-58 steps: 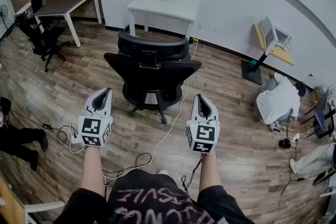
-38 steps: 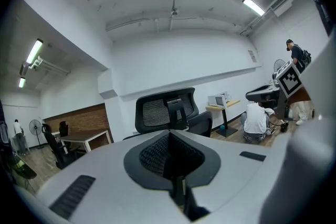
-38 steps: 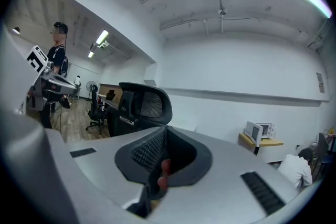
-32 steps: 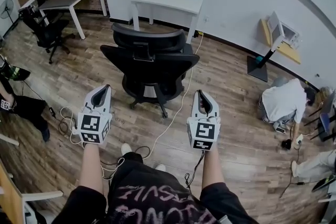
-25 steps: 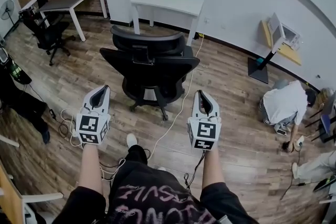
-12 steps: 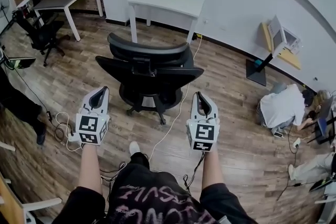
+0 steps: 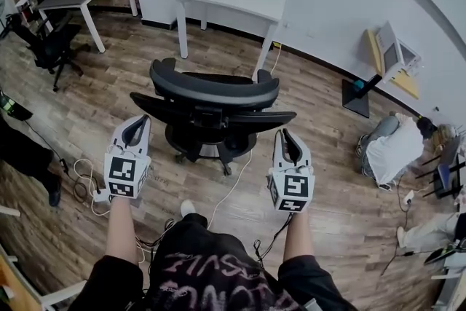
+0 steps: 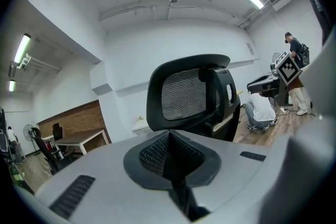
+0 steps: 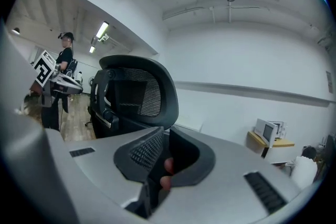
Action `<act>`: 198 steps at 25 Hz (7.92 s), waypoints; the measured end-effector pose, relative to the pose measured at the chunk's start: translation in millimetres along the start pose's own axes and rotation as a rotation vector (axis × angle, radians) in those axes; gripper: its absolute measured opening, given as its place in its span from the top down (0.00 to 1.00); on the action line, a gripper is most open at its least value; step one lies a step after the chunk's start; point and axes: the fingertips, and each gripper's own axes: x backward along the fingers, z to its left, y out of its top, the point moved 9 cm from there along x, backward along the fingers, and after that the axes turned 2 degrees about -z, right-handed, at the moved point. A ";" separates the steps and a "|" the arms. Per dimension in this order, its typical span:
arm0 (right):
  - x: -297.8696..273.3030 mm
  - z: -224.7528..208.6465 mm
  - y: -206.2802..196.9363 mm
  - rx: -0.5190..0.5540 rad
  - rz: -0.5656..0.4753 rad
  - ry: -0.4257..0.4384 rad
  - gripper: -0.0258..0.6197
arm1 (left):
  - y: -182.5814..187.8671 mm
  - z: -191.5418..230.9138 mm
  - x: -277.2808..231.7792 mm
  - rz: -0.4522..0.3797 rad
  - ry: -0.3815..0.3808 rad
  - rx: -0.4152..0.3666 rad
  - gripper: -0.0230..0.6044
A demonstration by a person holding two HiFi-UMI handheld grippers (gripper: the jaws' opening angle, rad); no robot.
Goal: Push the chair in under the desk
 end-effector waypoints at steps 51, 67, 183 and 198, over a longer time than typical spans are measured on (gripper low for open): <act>-57.6 -27.4 15.3 0.406 0.128 0.351 0.72 | 15.0 41.6 -62.5 0.204 -0.341 -0.550 0.68; -73.9 -11.5 9.4 0.818 0.298 0.433 0.70 | -1.5 30.9 -85.4 0.385 -0.507 -0.815 0.60; -494.7 -86.9 9.3 0.633 0.319 0.339 0.63 | -6.9 186.1 -530.5 0.346 -0.534 -0.784 0.61; -493.6 -90.6 5.8 0.631 0.303 0.345 0.62 | -3.4 180.8 -527.9 0.399 -0.571 -0.778 0.63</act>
